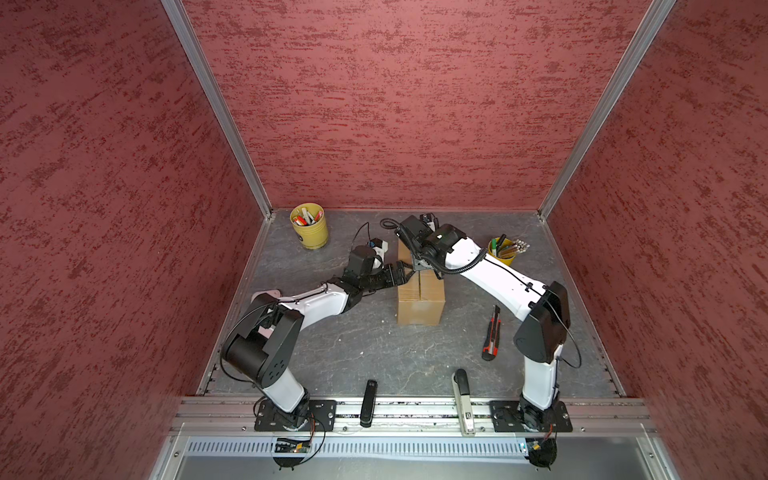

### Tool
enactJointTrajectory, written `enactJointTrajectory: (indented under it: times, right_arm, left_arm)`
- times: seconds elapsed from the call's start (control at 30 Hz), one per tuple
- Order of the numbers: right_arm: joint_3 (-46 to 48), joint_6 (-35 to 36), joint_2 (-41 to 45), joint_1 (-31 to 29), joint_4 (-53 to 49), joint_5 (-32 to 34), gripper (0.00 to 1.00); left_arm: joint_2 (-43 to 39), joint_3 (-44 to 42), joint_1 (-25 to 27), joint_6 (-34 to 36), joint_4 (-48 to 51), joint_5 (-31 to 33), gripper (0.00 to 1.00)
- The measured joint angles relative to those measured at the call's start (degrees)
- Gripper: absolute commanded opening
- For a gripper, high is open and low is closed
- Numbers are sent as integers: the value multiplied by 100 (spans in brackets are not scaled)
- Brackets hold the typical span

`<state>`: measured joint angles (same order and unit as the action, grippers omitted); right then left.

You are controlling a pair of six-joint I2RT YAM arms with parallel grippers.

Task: Unpack the express box

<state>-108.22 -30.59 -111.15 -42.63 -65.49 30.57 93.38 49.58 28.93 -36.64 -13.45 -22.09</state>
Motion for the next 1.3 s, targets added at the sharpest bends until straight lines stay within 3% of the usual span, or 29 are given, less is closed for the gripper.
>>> enactJointTrajectory:
  times: [0.3, 1.3]
  right_arm:
    - [127, -7, -15, 17, 319, -350, 76]
    - [555, -223, -313, 236, 522, -350, 74]
  left_arm:
    - [94, -2, 0, -26, -107, -35, 100]
    - [111, -7, 7, -107, -70, -7, 100]
